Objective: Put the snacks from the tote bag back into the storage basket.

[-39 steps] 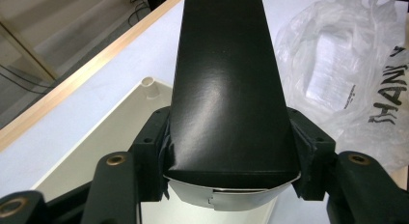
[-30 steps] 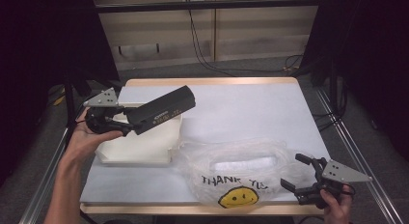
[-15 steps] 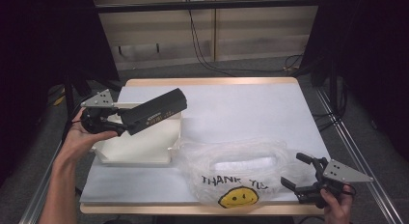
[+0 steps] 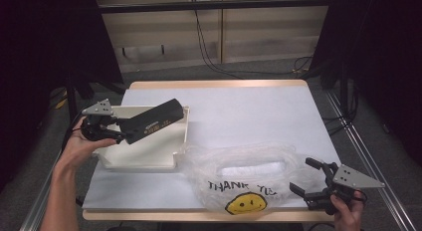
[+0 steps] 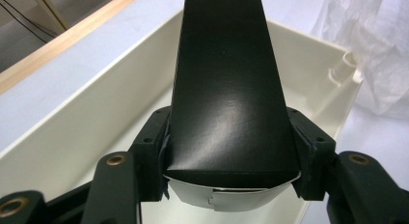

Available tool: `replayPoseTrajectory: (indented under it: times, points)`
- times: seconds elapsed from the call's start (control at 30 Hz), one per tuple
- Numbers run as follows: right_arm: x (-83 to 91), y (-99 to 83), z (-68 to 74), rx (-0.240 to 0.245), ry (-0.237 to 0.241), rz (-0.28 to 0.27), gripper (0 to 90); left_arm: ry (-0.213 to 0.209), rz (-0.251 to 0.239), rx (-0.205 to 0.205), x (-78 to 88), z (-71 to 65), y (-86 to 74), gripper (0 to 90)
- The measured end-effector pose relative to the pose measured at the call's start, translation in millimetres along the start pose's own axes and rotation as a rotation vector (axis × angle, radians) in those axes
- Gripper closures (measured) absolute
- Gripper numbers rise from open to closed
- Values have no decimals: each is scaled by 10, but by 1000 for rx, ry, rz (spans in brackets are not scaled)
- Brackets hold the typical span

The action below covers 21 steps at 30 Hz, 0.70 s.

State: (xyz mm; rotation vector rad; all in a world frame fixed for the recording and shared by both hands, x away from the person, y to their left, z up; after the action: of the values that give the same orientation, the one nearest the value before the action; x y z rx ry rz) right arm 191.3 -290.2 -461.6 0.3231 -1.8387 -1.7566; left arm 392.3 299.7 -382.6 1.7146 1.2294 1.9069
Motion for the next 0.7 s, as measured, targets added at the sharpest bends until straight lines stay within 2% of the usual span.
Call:
replayPoseTrajectory:
  times: [0.1, 0.13, 0.23, 0.37, 0.5, 0.57, 0.7]
  points:
    - [-9, -1, 1, 5, 1, 7, 16, 5, 17, -1, -2, 39, -37, 431]
    - [-11, 0, 4, 2, 3, 6, 16, -2, 11, 1, -12, 50, -49, 431]
    - [-9, 0, 9, 2, 2, 7, 15, -23, 36, -3, -33, 52, -76, 431]
    - [-16, -4, 1, 0, -2, 8, 15, -23, 63, -10, -85, 52, -115, 431]
    - [-19, -5, -2, 9, -1, 8, 16, -30, 58, 39, -101, 90, -140, 431]
    - [-23, -6, 0, 6, 4, 10, 16, -34, 49, 38, -127, 92, -145, 431]
    - [-22, -5, 1, 7, 3, 10, 16, -32, 74, 44, -193, 127, -194, 431]
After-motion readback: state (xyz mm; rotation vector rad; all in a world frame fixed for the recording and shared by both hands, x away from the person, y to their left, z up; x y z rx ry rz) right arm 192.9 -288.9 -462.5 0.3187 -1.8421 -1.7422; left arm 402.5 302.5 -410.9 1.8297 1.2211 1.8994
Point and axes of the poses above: each handheld gripper's, and its own axes: x roughly backward along the jaws, y roughly out of its top, z roughly to its left, the point moved 2 cm from there along -x, roughly forward along the jaws, and after that the axes turned 9 degrees about -y, right-handed, at the moved point
